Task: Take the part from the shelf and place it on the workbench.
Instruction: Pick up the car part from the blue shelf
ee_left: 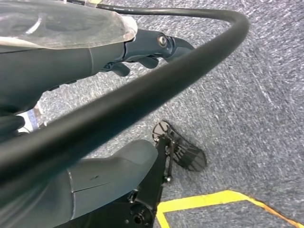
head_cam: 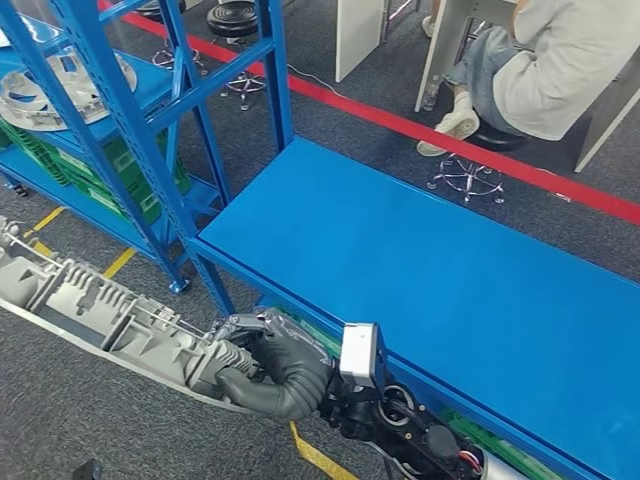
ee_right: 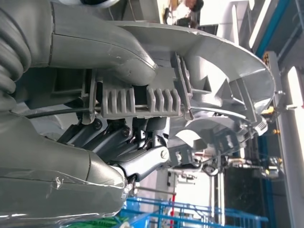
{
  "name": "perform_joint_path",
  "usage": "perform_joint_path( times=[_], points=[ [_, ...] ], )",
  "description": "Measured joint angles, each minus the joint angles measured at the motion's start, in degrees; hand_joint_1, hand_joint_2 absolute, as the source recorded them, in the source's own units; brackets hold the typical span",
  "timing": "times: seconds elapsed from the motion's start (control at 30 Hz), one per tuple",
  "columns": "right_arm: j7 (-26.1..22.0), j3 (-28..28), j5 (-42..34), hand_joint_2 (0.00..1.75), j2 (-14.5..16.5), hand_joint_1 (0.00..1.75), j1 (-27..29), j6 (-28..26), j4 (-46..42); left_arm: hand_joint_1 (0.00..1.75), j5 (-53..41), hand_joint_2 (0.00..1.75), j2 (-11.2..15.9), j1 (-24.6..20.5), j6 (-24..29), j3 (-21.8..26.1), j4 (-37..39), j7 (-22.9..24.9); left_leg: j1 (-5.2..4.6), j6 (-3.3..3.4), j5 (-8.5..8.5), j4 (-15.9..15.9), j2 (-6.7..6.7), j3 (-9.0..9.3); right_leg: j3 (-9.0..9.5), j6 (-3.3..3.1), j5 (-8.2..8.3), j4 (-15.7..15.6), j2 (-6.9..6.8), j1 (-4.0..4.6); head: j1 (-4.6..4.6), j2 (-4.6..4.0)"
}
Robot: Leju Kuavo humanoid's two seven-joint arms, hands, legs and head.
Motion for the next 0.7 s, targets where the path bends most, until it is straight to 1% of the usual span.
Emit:
perform_joint_path(
  times=[0.03, 0.07, 0.1, 0.13, 0.17, 0.2, 0.23, 0.27, 0.3, 0.33, 0.37, 0.4, 0.43, 0.47, 0.5, 0.53, 0.57, 0.6, 0.63, 0.67, 0.7],
  points=[
    [-0.1, 0.3, 0.0, 1.75, 0.0, 1.71, -0.1, 0.1, 0.3, 0.0, 0.1, 1.75, 0.0, 0.0, 0.1, 0.0, 0.0, 0.0, -0.02, 0.01, -0.05, 0.0, -0.21, 0.04, -2.26, 0.08, -1.66, 4.4, 0.0, -0.11, 0.19, 0.0],
    [-0.2, 0.6, 0.0, 1.75, 0.0, 1.71, -0.1, 0.2, 0.7, 0.0, 0.3, 1.75, 0.0, 0.0, 0.2, 0.0, 0.0, 0.0, -0.01, -0.04, -0.09, 0.1, -0.52, 0.08, -3.95, 0.14, -2.34, 7.4, 0.0, -0.23, 0.3, 0.0],
    [-0.2, 0.8, 0.0, 1.75, 0.1, 1.71, -0.1, 0.2, 1.0, 0.0, 0.4, 1.75, 0.0, 0.0, 0.2, 0.0, 0.0, 0.0, 0.01, -0.12, -0.15, 0.1, -0.93, 0.16, -4.6, 0.15, -1.75, 8.0, 0.01, -0.33, 0.38, 0.0],
    [-0.2, 0.9, 0.0, 1.75, 0.1, 1.71, -0.1, 0.2, 1.3, 0.0, 0.5, 1.75, 0.0, 0.0, 0.2, 0.0, 0.0, 0.0, 0.05, -0.24, -0.23, 0.1, -1.43, 0.32, -3.96, 0.12, 0.08, 6.0, 0.11, -0.45, 0.47, 0.0],
    [-0.2, 1.1, 0.0, 1.75, 0.2, 1.71, -0.2, 0.2, 1.6, 0.0, 0.6, 1.75, 0.0, 0.0, 0.3, 0.0, 0.0, 0.0, 0.1, -0.41, -0.34, 0.2, -1.99, 0.53, -2.32, 0.05, 2.69, 2.0, 0.52, -0.57, 0.59, 0.0],
    [-0.2, 1.3, 0.0, 1.75, 0.3, 1.71, -0.2, 0.2, 1.8, 0.0, 0.6, 1.75, 0.0, 0.0, 0.3, 0.0, 0.0, 0.0, 0.12, -0.65, -0.43, 0.3, -2.55, 0.69, -0.42, -0.04, 4.86, -2.4, 1.58, -0.69, 0.72, 0.0],
    [-0.2, 1.5, 0.0, 1.75, 0.4, 1.71, -0.3, 0.2, 2.1, 0.0, 0.7, 1.75, 0.0, 0.0, 0.4, 0.0, 0.0, 0.0, 0.08, -0.95, -0.48, 0.4, -3.11, 0.7, 1.18, -0.12, 6.38, -6.2, 2.6, -0.8, 0.78, 0.0],
    [-0.3, 1.7, 0.0, 1.75, 0.6, 1.71, -0.4, 0.3, 2.3, 0.0, 0.8, 1.75, 0.0, -0.1, 0.5, 0.0, 0.0, 0.0, 0.12, -1.32, -0.44, 0.5, -3.6, 0.57, 2.27, -0.21, 7.08, -8.4, 3.45, -0.79, 0.76, 0.0],
    [-0.3, 1.8, 0.0, 1.75, 0.7, 1.71, -0.4, 0.3, 2.5, 0.0, 0.9, 1.75, 0.0, -0.1, 0.6, 0.0, 0.0, 0.0, 0.2, -1.75, -0.32, 0.6, -4.09, 0.35, 2.68, -0.38, 7.02, -9.2, 3.86, -0.65, 0.7, 0.0],
    [-0.3, 2.0, 0.0, 1.75, 0.8, 1.71, -0.5, 0.3, 2.7, 0.0, 1.1, 1.75, 0.0, 0.0, 0.7, 0.0, 0.0, 0.1, 0.34, -2.22, -0.14, 0.5, -4.59, 0.15, 2.86, -0.63, 7.12, -9.4, 3.51, -0.49, 0.63, 0.0],
    [-0.3, 2.2, 0.0, 1.75, 1.0, 1.71, -0.6, 0.4, 2.8, 0.0, 1.2, 1.75, 0.0, 0.1, 0.9, 0.0, 0.0, 0.2, 0.55, -2.61, -0.09, 0.5, -4.77, 0.01, 3.06, -1.04, 7.32, -9.6, 2.96, -0.45, 0.58, 0.0],
    [-0.3, 2.4, 0.1, 1.75, 1.2, 1.71, -0.7, 0.4, 3.0, 0.0, 1.4, 1.75, 0.0, 0.2, 1.0, 0.0, 0.1, 0.4, 0.62, -2.9, -0.42, 1.0, -4.22, -0.26, 3.16, -1.48, 7.53, -9.8, 2.35, -0.46, 0.5, 0.0],
    [-0.4, 2.5, 0.1, 1.75, 1.4, 1.71, -0.9, 0.5, 3.1, 0.0, 1.5, 1.75, -0.1, 0.3, 1.2, 0.0, 0.1, 0.5, 0.61, -3.12, -1.37, 2.5, -3.18, -1.01, 3.25, -1.88, 7.75, -10.1, 1.69, -0.54, 0.22, 0.0],
    [-0.4, 2.6, 0.0, 1.75, 1.5, 1.71, -1.0, 0.6, 3.3, 0.0, 1.6, 1.75, -0.1, 0.2, 1.3, 0.0, 0.1, 0.7, 0.58, -3.27, -2.93, 5.3, -1.87, -2.37, 3.31, -2.17, 7.91, -10.3, 0.96, -0.58, -0.21, 0.0],
    [-0.4, 2.7, 0.0, 1.75, 1.6, 1.71, -1.1, 0.7, 3.4, 0.0, 1.6, 1.75, -0.1, 0.1, 1.5, 0.0, 0.1, 0.8, 0.53, -3.45, -4.85, 9.2, -0.69, -4.3, 3.25, -2.33, 7.92, -10.4, 0.27, -0.47, -0.66, 0.0],
    [-0.5, 2.8, 0.0, 1.75, 1.6, 1.71, -1.1, 0.7, 3.7, 0.0, 1.7, 1.75, -0.1, 0.0, 1.6, 0.0, 0.1, 0.8, 0.54, -3.63, -6.67, 13.5, -0.1, -6.47, 3.16, -2.42, 7.9, -10.4, -0.45, -0.38, -1.1, 0.0],
    [-0.6, 3.0, 0.0, 1.75, 1.6, 1.71, -1.1, 0.8, 3.9, 0.0, 1.7, 1.75, -0.1, 0.0, 1.7, 0.0, 0.1, 0.9, 0.56, -3.78, -7.73, 16.8, 0.17, -8.14, 3.1, -2.45, 7.86, -10.4, -1.18, -0.29, -1.38, 0.0],
    [-0.6, 3.1, 0.0, 1.75, 1.7, 1.71, -1.1, 0.8, 4.0, 0.0, 1.8, 1.75, -0.1, 0.1, 1.8, 0.0, 0.1, 1.0, 0.58, -3.89, -7.74, 18.0, 0.36, -8.81, 3.07, -2.46, 7.79, -10.3, -1.86, -0.25, -1.58, 0.0],
    [-0.6, 3.2, 0.0, 1.75, 1.7, 1.71, -1.1, 0.8, 4.2, 0.0, 1.8, 1.75, -0.2, 0.2, 1.9, 0.0, 0.1, 1.0, 0.59, -3.93, -6.69, 16.9, 0.58, -8.17, 3.11, -2.44, 7.7, -10.3, -2.5, -0.23, -1.79, 0.0],
    [-0.6, 3.3, 0.0, 1.75, 1.7, 1.71, -1.1, 0.8, 4.3, 0.0, 1.8, 1.75, -0.1, 0.2, 1.9, 0.0, 0.1, 1.0, 0.6, -3.94, -4.86, 13.4, 0.99, -6.29, 3.19, -2.36, 7.57, -10.3, -3.09, -0.23, -1.99, 0.0],
    [-0.6, 3.4, 0.0, 1.75, 1.8, 1.71, -1.1, 0.8, 4.4, 0.0, 1.8, 1.75, -0.1, 0.2, 2.0, 0.0, 0.1, 1.0, 0.58, -3.89, -3.08, 8.6, 1.97, -3.78, 3.32, -2.19, 7.4, -10.3, -3.62, -0.16, -2.21, 0.0]
  ],
)
